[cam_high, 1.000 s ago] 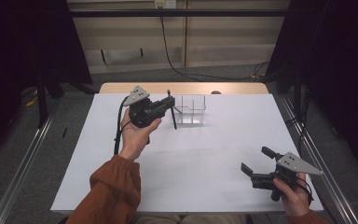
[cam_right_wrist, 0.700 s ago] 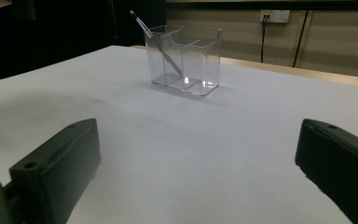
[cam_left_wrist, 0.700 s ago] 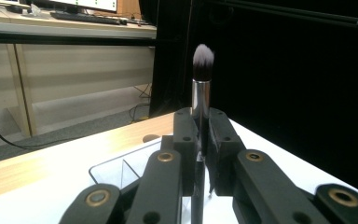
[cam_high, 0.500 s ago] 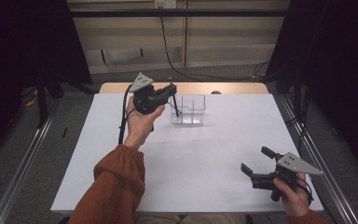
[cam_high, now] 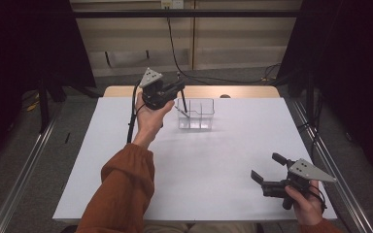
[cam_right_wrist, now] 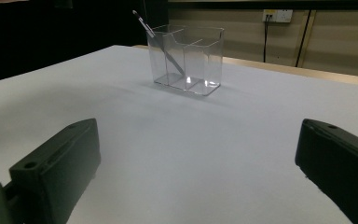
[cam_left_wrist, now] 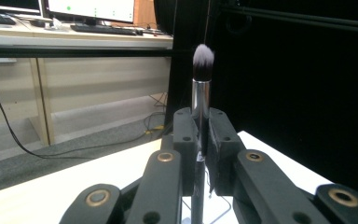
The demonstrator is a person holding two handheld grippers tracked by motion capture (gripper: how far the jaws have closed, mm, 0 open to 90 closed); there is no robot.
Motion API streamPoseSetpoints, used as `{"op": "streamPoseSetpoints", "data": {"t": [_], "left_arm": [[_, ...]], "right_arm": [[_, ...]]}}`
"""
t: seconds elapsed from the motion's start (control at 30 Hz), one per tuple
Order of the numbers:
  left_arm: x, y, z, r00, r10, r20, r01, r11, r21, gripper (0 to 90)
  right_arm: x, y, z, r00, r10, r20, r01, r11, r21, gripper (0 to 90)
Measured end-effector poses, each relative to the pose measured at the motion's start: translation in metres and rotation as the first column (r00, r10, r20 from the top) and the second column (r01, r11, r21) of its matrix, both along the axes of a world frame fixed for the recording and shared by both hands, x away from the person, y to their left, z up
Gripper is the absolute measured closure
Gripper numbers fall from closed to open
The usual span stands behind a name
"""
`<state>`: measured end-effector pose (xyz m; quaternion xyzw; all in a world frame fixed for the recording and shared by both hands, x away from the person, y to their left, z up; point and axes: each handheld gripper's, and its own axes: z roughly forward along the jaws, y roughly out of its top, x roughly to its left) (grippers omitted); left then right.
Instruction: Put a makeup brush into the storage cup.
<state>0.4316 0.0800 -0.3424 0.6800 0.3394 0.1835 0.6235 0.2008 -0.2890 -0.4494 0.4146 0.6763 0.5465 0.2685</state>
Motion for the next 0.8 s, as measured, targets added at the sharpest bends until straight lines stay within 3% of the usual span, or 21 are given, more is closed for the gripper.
{"op": "streamPoseSetpoints", "data": {"t": [0.13,0.2,0.4,0.8], "left_arm": [[0.006,-0.002,-0.001,1.0000,0.006,0.003,-0.006,0.9998,0.021,83.8],[0.009,-0.003,-0.001,1.0000,0.003,0.004,-0.003,1.0000,0.007,83.8],[0.015,-0.007,-0.001,1.0000,0.000,0.008,0.000,0.9999,0.015,83.8],[0.027,-0.010,-0.015,1.0000,-0.002,-0.006,0.002,0.9993,0.038,83.7]], "right_arm": [[0.000,0.000,0.000,1.0000,0.002,-0.002,-0.002,1.0000,0.001,0.0],[0.000,0.000,0.000,1.0000,0.002,-0.002,-0.002,1.0000,0.000,0.0],[0.000,0.000,-0.001,1.0000,0.004,-0.003,-0.004,1.0000,-0.002,0.0],[0.000,0.000,-0.001,1.0000,0.007,-0.002,-0.007,1.0000,0.003,0.0]]}}
